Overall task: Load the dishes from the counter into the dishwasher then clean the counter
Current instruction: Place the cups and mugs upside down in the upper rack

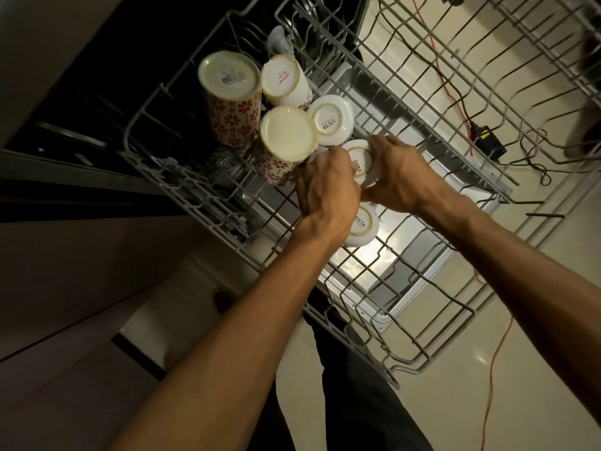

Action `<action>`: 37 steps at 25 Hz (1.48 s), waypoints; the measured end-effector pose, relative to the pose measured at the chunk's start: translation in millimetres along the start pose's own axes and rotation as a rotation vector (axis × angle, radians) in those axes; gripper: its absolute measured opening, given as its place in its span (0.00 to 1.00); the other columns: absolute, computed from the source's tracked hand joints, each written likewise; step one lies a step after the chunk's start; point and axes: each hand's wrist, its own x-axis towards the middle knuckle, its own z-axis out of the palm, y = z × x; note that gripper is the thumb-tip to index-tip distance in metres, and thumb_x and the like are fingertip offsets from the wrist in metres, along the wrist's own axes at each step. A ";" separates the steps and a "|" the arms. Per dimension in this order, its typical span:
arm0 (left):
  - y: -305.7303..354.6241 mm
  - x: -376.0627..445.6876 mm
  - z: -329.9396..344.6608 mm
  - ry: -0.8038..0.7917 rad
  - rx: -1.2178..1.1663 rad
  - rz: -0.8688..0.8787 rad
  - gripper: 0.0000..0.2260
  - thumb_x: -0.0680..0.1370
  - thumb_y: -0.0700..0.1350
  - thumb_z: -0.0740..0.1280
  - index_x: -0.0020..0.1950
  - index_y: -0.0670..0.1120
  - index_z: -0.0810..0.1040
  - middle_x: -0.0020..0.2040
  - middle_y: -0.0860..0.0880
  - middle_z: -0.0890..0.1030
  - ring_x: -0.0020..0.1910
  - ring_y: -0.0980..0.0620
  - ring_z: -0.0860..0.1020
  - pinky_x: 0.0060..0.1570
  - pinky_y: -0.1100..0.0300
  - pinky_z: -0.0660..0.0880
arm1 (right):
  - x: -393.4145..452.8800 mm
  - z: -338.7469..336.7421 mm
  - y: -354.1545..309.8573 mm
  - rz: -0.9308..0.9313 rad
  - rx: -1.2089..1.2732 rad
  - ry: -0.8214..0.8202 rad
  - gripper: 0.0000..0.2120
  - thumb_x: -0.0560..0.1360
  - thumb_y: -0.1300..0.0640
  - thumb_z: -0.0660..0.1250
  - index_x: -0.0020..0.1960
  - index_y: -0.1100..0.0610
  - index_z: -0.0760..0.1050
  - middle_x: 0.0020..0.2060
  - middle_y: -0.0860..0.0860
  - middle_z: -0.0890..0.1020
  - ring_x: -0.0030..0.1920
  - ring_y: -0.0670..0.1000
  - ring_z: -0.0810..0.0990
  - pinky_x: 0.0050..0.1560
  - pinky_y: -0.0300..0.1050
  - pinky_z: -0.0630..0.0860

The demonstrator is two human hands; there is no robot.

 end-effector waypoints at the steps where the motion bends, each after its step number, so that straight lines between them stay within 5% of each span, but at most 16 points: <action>1: -0.9 0.0 0.9 0.015 -0.005 0.014 0.09 0.81 0.44 0.64 0.60 0.44 0.75 0.59 0.46 0.77 0.59 0.48 0.75 0.49 0.61 0.63 | 0.0 -0.1 -1.2 0.012 0.010 -0.006 0.36 0.64 0.45 0.76 0.65 0.60 0.69 0.56 0.58 0.76 0.54 0.58 0.77 0.53 0.54 0.77; 9: -16.0 -27.1 -11.3 0.030 -0.107 0.109 0.19 0.80 0.45 0.64 0.71 0.43 0.71 0.65 0.43 0.76 0.63 0.49 0.73 0.55 0.65 0.66 | -26.3 -19.4 -16.7 0.108 0.089 0.012 0.41 0.71 0.44 0.72 0.75 0.59 0.58 0.68 0.60 0.72 0.65 0.59 0.74 0.63 0.55 0.74; 15: -17.2 -72.1 -72.2 0.128 -0.272 0.126 0.19 0.79 0.42 0.66 0.70 0.42 0.72 0.68 0.45 0.76 0.66 0.50 0.73 0.65 0.63 0.67 | -80.9 -45.4 -76.9 0.017 0.243 0.233 0.25 0.77 0.47 0.66 0.70 0.57 0.68 0.64 0.53 0.77 0.57 0.46 0.75 0.58 0.49 0.76; 19: -21.9 -108.0 -117.2 0.183 -0.341 0.116 0.20 0.79 0.44 0.66 0.71 0.43 0.72 0.69 0.48 0.75 0.68 0.53 0.72 0.65 0.72 0.62 | -107.4 -65.3 -126.3 -0.059 0.289 0.292 0.24 0.81 0.43 0.57 0.72 0.54 0.66 0.67 0.51 0.75 0.64 0.47 0.75 0.62 0.50 0.75; 22: -33.7 -141.5 -147.7 0.239 -0.375 0.084 0.21 0.78 0.45 0.68 0.71 0.42 0.72 0.68 0.47 0.75 0.69 0.52 0.72 0.68 0.64 0.67 | -122.8 -81.5 -163.8 -0.144 0.340 0.318 0.23 0.82 0.44 0.56 0.72 0.55 0.67 0.66 0.50 0.76 0.65 0.45 0.74 0.63 0.46 0.73; 32: -87.9 -222.3 -254.4 0.489 -0.501 -0.165 0.22 0.78 0.49 0.68 0.71 0.45 0.72 0.68 0.51 0.75 0.65 0.64 0.69 0.60 0.81 0.62 | -144.6 -90.7 -303.2 -0.379 0.351 0.170 0.23 0.82 0.44 0.56 0.73 0.54 0.65 0.68 0.49 0.74 0.67 0.46 0.72 0.65 0.50 0.73; 37: -122.0 -251.1 -302.6 0.616 -0.528 -0.254 0.22 0.79 0.48 0.67 0.73 0.46 0.70 0.71 0.51 0.73 0.66 0.65 0.67 0.57 0.83 0.61 | -151.6 -88.2 -373.6 -0.476 0.291 0.090 0.25 0.82 0.43 0.57 0.74 0.54 0.64 0.69 0.49 0.72 0.68 0.42 0.68 0.64 0.31 0.63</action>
